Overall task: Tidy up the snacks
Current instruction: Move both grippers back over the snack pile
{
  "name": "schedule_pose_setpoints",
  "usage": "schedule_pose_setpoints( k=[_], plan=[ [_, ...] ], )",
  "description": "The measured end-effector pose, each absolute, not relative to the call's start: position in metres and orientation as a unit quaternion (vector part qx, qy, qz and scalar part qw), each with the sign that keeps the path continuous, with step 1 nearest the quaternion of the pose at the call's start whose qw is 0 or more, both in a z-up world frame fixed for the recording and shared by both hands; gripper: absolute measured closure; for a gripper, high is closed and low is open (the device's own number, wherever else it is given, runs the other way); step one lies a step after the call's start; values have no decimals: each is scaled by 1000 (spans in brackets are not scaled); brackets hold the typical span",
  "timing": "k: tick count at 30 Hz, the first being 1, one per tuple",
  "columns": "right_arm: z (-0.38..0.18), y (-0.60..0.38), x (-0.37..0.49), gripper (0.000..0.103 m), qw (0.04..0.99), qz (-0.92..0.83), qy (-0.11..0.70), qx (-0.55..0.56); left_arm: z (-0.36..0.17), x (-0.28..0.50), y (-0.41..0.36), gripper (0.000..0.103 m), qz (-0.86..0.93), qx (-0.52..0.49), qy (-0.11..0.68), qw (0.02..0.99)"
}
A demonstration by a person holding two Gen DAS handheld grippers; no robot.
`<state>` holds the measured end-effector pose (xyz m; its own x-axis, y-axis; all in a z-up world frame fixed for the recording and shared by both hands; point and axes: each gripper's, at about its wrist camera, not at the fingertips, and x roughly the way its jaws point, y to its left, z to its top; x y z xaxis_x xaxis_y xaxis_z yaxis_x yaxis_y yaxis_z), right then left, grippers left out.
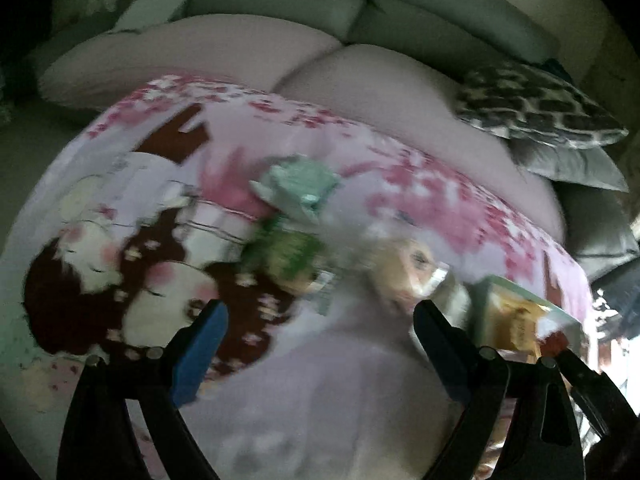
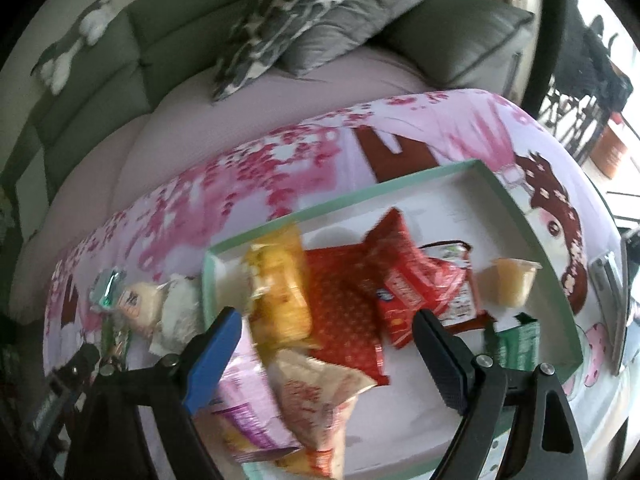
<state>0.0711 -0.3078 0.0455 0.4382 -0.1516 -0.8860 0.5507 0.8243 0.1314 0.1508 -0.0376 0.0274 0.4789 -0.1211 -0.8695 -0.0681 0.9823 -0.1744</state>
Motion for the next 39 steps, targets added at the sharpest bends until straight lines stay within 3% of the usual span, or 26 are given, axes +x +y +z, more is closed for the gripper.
schedule_pose_setpoints(
  k=[10, 16, 18, 20, 39],
  plan=[
    [44, -272, 83, 14, 832, -180, 494, 176, 28, 158, 6, 9, 42, -76, 505, 859],
    [44, -253, 89, 14, 838, -163, 498, 156, 29, 158, 8, 2, 36, -81, 500, 861],
    [45, -247, 91, 11, 840, -155, 497, 151, 28, 158, 7, 0, 28, -83, 504, 859],
    [46, -239, 92, 0, 848, -143, 491, 139, 26, 159, 7, 0, 27, -85, 508, 857],
    [43, -205, 102, 0, 862, -104, 486, 102, 37, 168, 21, 0, -13, -90, 455, 886]
  ],
)
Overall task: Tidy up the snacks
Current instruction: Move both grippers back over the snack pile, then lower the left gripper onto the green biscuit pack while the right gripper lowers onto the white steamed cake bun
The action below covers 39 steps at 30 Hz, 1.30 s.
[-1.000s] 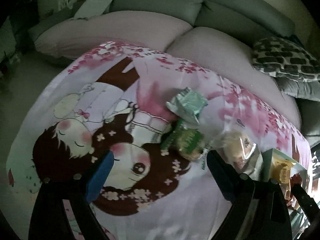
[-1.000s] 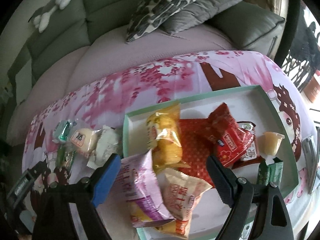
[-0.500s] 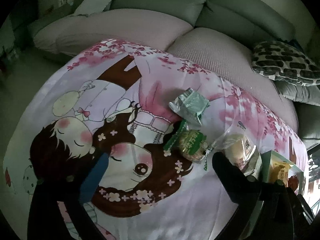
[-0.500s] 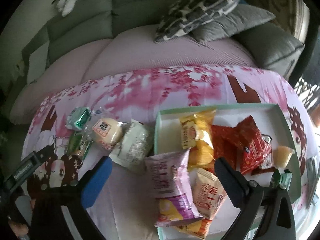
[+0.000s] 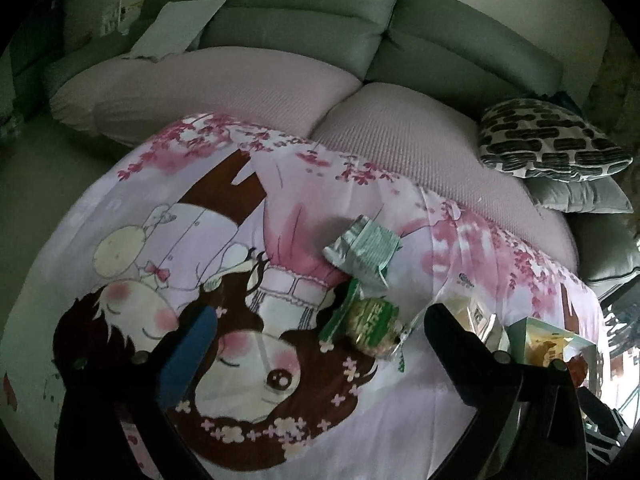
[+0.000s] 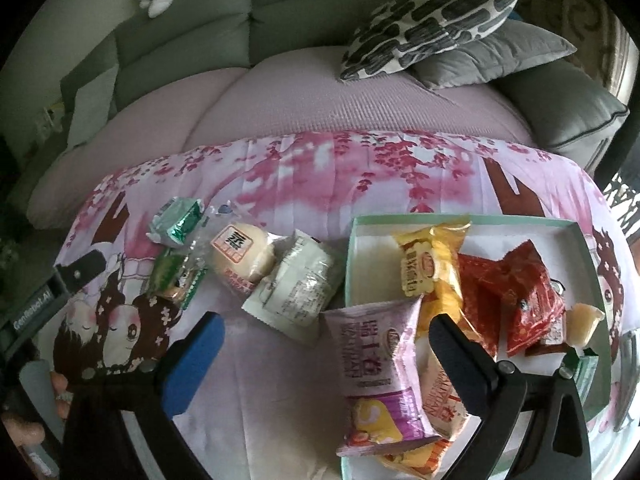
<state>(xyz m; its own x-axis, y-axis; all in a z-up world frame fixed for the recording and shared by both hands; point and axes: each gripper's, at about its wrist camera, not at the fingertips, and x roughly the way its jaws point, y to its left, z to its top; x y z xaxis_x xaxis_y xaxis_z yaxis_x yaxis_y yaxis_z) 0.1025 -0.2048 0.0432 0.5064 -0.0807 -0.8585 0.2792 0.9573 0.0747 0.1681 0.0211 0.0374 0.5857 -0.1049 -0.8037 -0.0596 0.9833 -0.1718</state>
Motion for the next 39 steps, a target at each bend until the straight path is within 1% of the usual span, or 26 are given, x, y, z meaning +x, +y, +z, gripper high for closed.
schedule_pose_setpoints(
  k=[6, 12, 15, 18, 20, 24, 26, 29, 33, 39],
  plan=[
    [45, -197, 108, 0, 870, -72, 472, 120, 34, 178, 31, 0, -21, -106, 456, 883],
    [54, -192, 128, 0, 880, -37, 454, 132, 27, 188, 38, 0, -24, -102, 461, 881],
    [53, -196, 146, 0, 870, -24, 469, 150, 20, 193, 40, 0, -26, -100, 470, 876],
    [52, -201, 166, 4, 856, -22, 493, 150, 13, 198, 42, 0, -19, -96, 476, 874],
    [49, -203, 174, 9, 847, -33, 512, 141, 9, 201, 40, 0, -19, -91, 480, 872],
    [41, -205, 185, 15, 832, -37, 539, 128, 1, 205, 31, 0, -33, -82, 490, 867],
    [33, -208, 188, 25, 822, -41, 553, 130, -3, 206, 23, 0, -40, -69, 494, 866],
    [21, -214, 189, 31, 810, -45, 566, 150, -10, 208, 12, 0, -46, -53, 504, 861],
    [8, -215, 190, 33, 802, -46, 575, 151, -21, 212, 0, 0, -61, -38, 516, 853],
    [7, -214, 196, 32, 805, -35, 571, 154, -31, 215, -15, 0, -75, -19, 532, 843]
  ],
)
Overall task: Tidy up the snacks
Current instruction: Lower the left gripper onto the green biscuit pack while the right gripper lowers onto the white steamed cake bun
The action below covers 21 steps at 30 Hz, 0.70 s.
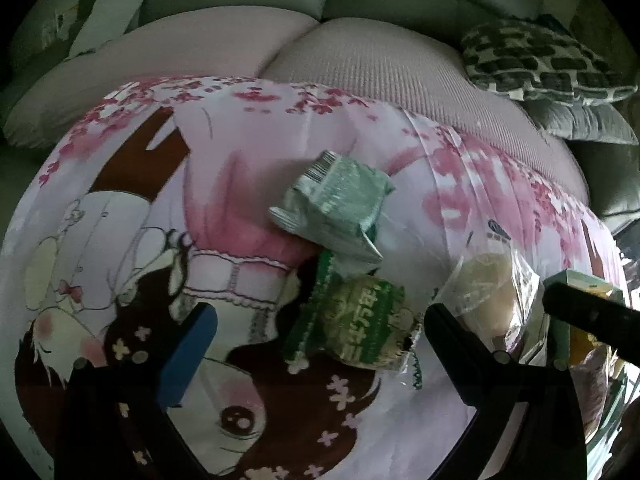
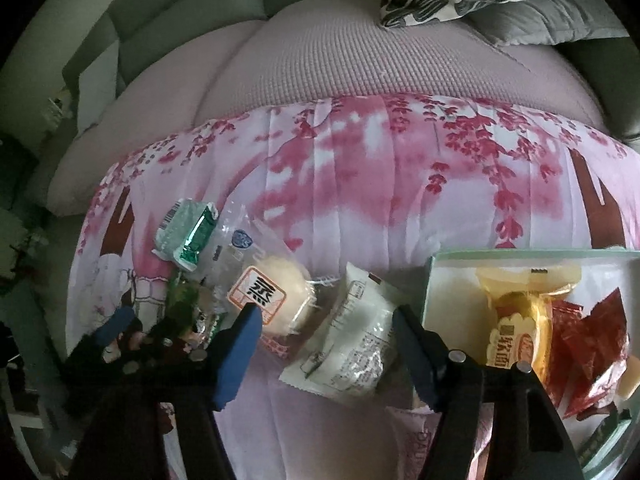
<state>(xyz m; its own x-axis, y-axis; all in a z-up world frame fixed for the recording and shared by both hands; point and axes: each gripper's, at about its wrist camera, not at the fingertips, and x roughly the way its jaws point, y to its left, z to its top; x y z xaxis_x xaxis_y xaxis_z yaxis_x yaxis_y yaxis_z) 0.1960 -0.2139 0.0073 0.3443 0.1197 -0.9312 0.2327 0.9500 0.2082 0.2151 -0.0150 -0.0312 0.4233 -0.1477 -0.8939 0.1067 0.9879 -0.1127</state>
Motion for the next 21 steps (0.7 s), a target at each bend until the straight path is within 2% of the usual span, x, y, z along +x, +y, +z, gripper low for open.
schedule_pose_setpoints(
  k=[9, 21],
  plan=[
    [7, -208, 196, 32, 814, -42, 564, 131, -40, 219, -24, 0, -69, -3, 544, 836],
    [10, -205, 194, 32, 819, -39, 559, 125, -38, 222, 8, 0, -4, -26, 541, 840]
  ],
)
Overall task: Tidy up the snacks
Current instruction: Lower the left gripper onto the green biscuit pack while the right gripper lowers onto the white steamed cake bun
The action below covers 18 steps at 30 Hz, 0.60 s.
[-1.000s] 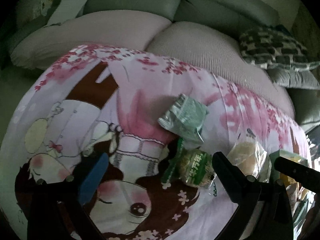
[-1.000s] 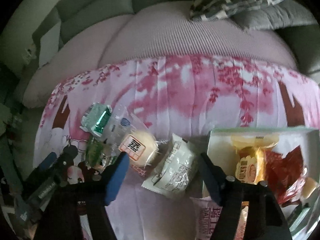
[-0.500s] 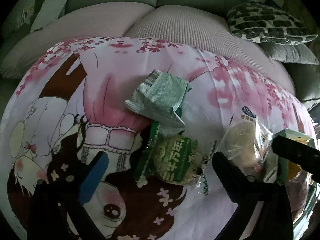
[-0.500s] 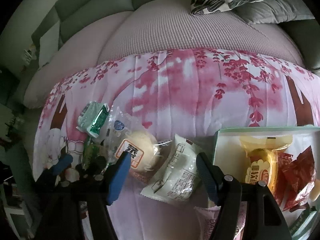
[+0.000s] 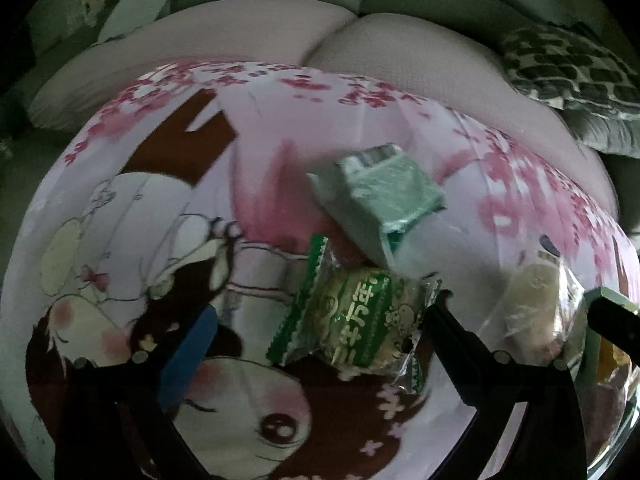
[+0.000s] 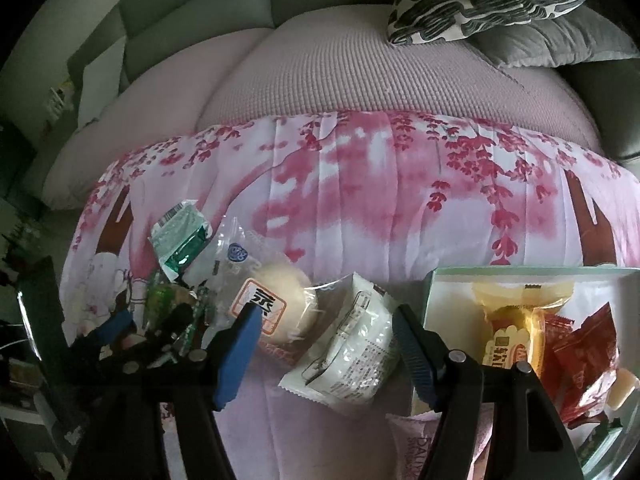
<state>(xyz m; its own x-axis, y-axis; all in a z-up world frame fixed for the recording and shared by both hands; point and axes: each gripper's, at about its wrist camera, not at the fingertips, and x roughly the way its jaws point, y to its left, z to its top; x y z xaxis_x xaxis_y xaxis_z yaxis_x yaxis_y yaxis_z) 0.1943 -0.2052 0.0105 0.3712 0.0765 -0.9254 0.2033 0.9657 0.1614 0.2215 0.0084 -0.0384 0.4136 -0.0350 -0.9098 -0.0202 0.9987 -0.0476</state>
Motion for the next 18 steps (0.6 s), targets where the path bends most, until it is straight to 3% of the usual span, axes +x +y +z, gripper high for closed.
schedule_pose_setpoints(
  k=[18],
  plan=[
    [6, -188, 220, 32, 810, 30, 563, 159, -10, 217, 23, 0, -41, -75, 512, 855]
  ],
)
